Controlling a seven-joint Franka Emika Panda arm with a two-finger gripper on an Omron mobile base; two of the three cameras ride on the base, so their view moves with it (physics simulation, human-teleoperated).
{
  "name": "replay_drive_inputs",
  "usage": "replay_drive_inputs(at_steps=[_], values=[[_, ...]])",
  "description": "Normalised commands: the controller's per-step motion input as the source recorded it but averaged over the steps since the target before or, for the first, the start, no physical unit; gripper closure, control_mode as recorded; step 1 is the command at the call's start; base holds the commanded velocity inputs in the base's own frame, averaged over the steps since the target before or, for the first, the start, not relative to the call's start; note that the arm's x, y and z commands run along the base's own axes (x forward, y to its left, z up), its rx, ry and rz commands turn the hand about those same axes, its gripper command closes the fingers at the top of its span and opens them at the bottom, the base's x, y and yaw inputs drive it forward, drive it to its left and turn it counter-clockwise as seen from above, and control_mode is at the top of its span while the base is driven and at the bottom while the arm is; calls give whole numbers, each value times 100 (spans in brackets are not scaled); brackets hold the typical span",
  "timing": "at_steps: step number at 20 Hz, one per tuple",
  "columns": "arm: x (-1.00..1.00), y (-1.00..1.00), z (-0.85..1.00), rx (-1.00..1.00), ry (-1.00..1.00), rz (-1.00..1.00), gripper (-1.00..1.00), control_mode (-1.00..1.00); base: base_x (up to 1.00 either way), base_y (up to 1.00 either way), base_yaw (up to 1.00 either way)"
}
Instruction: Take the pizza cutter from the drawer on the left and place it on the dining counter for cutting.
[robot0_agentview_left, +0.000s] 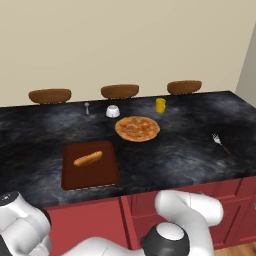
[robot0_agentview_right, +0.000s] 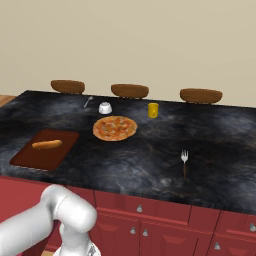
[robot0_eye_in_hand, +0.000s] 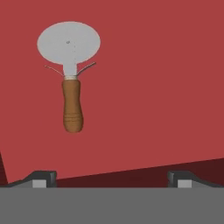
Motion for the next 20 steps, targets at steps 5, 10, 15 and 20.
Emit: replay_drive_inputs(at_steps=[5, 10, 15, 20], values=[[10, 25, -4, 0, 0, 0, -100, -100, 0, 0, 0], [19, 23, -12, 0, 0, 0, -100, -100, 0, 0, 0], [24, 8, -23, 0, 0, 0, -100, -100, 0, 0, 0], [10, 0, -25, 0, 0, 0, -100, -100, 0, 0, 0]])
